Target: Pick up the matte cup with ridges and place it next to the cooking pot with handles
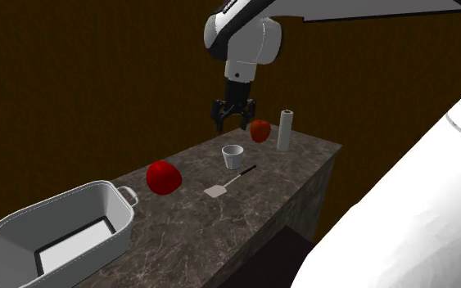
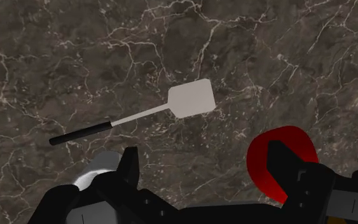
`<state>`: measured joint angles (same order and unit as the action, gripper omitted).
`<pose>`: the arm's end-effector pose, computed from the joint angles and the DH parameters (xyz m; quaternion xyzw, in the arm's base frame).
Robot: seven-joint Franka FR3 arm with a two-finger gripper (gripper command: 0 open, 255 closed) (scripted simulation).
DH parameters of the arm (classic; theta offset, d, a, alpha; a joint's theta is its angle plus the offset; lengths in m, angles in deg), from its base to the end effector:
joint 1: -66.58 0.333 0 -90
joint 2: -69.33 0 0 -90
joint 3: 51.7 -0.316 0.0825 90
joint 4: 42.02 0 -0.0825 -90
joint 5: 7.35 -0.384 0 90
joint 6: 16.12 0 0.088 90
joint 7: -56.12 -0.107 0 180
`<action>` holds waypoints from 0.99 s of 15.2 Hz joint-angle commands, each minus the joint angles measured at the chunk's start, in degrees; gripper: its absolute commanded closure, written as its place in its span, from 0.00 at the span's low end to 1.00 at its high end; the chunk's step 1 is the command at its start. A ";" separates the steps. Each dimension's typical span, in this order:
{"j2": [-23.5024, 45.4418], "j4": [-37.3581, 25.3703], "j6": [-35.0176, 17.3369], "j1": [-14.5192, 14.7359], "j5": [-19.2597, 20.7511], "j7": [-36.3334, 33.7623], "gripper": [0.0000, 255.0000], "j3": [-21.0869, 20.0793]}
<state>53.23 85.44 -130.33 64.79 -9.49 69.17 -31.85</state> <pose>0.4394 -0.1810 0.4860 -0.9949 0.0766 -0.0346 0.0566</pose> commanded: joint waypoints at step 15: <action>38.36 -28.03 0.04 -7.96 -19.11 22.77 0.00 5.92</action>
<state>88.91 59.81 -130.69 57.75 -27.32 90.97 -25.64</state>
